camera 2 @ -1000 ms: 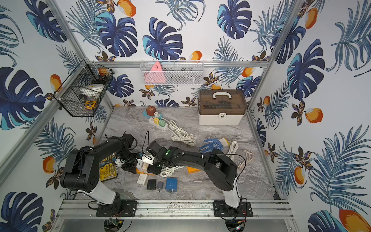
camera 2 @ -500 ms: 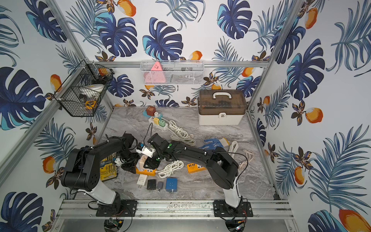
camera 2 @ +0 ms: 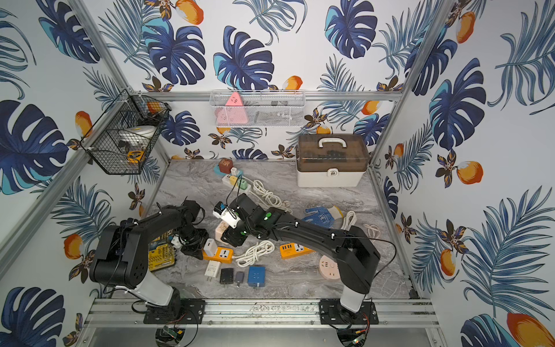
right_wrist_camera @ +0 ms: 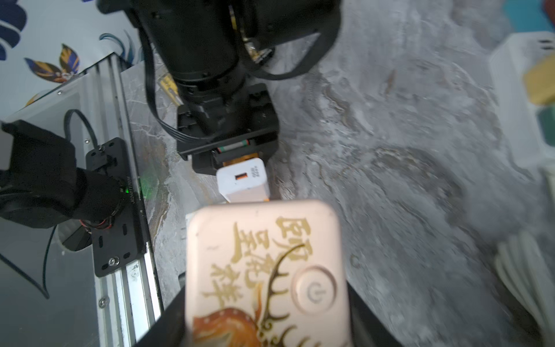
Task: Pull the plug off the socket
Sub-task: Remove the plug from the socket, then place the plug at the center of the board.
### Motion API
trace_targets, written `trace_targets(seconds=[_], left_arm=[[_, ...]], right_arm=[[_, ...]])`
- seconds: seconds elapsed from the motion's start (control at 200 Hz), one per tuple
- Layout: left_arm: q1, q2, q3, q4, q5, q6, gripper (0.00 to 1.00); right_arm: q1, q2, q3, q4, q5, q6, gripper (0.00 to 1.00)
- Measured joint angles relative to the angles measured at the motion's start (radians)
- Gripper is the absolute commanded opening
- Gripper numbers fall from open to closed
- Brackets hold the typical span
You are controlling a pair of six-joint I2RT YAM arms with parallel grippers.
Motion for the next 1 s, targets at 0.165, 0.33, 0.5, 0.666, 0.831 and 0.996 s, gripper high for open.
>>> trace_targets(seconds=[0.165,0.33,0.5,0.666,0.831,0.996], left_arm=[[0.001,-0.008,-0.009,0.011,0.005,0.002,0.0],[0.002,-0.015,-0.019,0.024,0.01,0.003,0.0],[0.002,-0.018,-0.028,0.078,0.044,0.019,0.0],[0.002,-0.018,-0.032,0.111,0.063,0.019,0.0],[0.001,-0.022,-0.036,0.119,0.067,0.019,0.0],[0.002,-0.025,-0.038,0.122,0.067,0.019,0.0]], right_arm=[[-0.028,-0.149,-0.056,-0.212,0.143,0.175,0.15],[-0.087,-0.237,-0.091,-0.474,0.203,0.381,0.16],[-0.157,-0.28,-0.169,-0.673,0.122,0.532,0.16],[-0.19,-0.287,-0.241,-0.741,0.003,0.595,0.18],[-0.201,-0.255,-0.285,-0.748,-0.097,0.636,0.18],[-0.201,-0.219,-0.306,-0.736,-0.169,0.659,0.2]])
